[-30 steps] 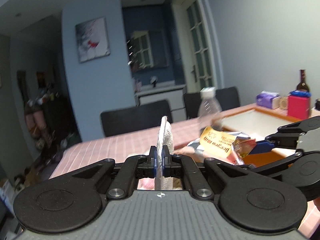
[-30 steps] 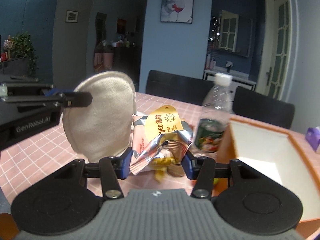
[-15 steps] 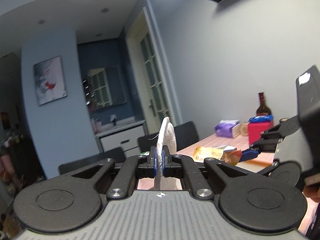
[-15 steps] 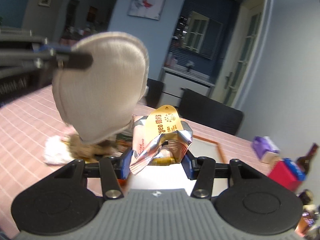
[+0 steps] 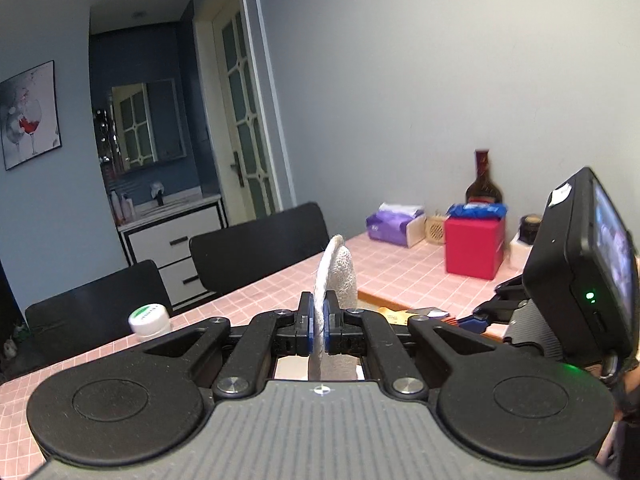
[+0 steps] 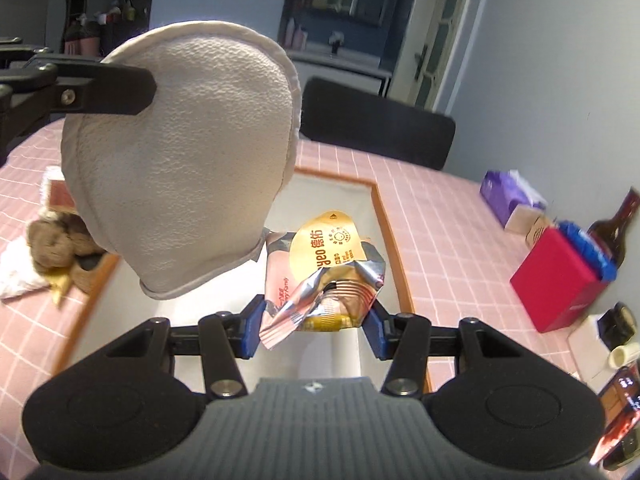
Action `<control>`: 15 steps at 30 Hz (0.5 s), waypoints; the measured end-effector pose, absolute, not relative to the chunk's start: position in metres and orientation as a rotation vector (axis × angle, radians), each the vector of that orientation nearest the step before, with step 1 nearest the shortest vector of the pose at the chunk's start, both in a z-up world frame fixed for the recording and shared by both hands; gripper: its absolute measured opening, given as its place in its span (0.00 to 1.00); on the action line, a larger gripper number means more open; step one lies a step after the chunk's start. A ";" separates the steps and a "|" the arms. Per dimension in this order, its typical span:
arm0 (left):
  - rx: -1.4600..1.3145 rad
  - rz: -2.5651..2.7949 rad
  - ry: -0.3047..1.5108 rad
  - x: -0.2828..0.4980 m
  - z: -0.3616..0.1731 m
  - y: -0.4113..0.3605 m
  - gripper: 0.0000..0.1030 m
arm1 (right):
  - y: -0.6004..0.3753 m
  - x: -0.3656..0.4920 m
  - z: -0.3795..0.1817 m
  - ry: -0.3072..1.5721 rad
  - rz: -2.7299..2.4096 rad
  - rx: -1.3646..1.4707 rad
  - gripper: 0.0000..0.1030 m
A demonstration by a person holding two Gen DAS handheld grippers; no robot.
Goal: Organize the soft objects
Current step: 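Carry the pad with the left gripper while the right gripper carries the snack bag over the orange box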
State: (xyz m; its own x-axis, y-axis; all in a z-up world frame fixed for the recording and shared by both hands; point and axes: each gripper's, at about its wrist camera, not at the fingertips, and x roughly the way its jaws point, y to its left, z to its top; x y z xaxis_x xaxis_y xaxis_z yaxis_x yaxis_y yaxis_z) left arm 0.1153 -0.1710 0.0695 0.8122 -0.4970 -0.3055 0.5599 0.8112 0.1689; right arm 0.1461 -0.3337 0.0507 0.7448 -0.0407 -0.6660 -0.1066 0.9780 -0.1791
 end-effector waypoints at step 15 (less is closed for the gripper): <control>0.308 -0.465 0.508 0.198 0.024 -0.206 0.04 | -0.343 0.244 0.005 0.915 0.161 -0.277 0.50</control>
State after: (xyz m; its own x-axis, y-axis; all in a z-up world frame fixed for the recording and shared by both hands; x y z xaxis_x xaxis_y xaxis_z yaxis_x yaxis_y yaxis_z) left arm 0.1978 -0.2060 0.0239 0.7741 -0.3476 -0.5291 0.4966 0.8518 0.1670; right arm 0.2440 -0.3426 0.0047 0.6009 0.0197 -0.7991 -0.2542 0.9525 -0.1676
